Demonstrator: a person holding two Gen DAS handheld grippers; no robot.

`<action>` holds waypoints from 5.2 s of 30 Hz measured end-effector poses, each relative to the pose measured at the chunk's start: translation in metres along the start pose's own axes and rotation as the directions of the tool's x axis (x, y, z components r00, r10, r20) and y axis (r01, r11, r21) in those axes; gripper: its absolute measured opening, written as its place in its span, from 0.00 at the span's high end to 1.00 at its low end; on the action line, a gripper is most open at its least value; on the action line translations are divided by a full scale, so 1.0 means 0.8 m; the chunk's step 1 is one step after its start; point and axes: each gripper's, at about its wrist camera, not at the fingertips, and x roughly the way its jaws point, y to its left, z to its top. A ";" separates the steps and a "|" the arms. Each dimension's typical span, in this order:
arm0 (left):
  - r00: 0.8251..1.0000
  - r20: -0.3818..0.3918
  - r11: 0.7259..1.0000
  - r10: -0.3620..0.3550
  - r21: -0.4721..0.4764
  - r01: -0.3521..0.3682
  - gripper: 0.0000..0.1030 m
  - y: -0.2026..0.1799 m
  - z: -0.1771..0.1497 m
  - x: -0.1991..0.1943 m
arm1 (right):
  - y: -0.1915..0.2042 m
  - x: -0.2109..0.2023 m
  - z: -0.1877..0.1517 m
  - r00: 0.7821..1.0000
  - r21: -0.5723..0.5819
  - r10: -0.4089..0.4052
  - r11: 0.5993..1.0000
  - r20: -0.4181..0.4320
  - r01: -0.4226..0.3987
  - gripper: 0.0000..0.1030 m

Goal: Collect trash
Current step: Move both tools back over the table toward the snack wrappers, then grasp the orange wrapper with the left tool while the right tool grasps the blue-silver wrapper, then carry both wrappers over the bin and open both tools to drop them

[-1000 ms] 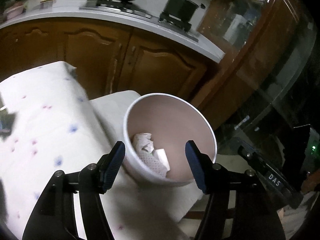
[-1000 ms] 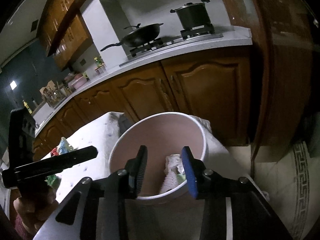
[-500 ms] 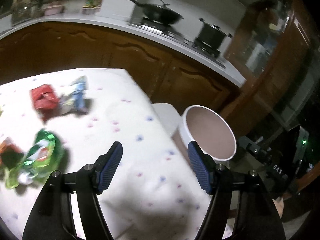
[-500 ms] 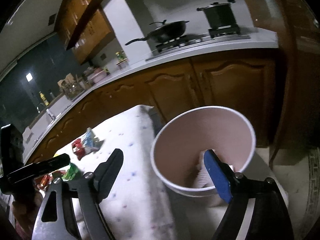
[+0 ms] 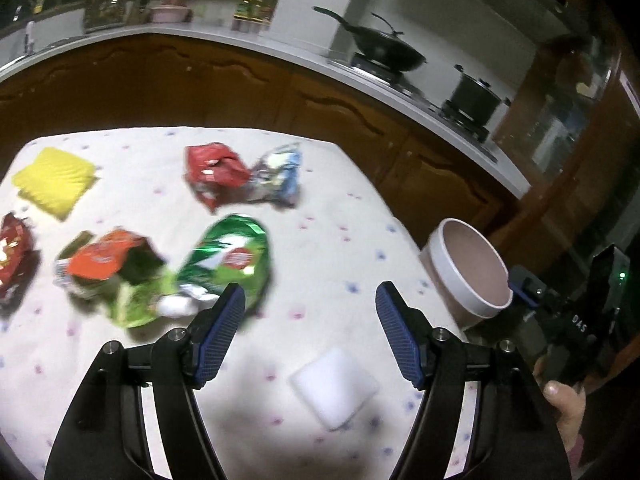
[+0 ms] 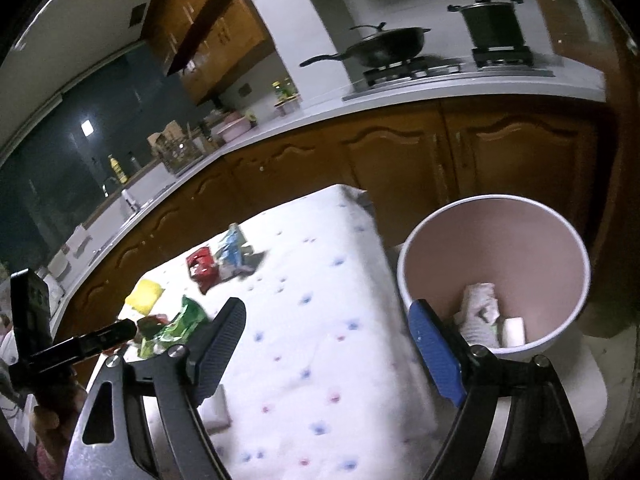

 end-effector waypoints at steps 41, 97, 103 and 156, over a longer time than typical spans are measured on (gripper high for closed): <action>0.952 -0.076 0.945 0.298 0.164 -0.283 0.44 0.123 0.039 0.038 | 0.157 0.169 0.027 0.979 -0.139 0.139 0.977 -0.146 -0.159 0.18; 0.997 -0.023 0.991 -0.075 0.113 0.077 0.97 -0.022 0.023 0.019 | 0.020 0.018 0.011 0.999 0.000 0.039 0.999 -0.018 -0.039 0.77; 0.992 -0.041 0.976 -0.120 0.176 0.126 0.97 -0.077 0.020 0.031 | -0.021 -0.018 0.009 1.000 0.037 -0.010 0.999 0.021 0.010 0.77; 0.941 -0.285 0.897 -0.180 0.346 0.276 0.78 -0.312 0.019 0.218 | -0.204 -0.027 0.031 0.991 0.218 -0.134 0.967 0.010 0.129 0.57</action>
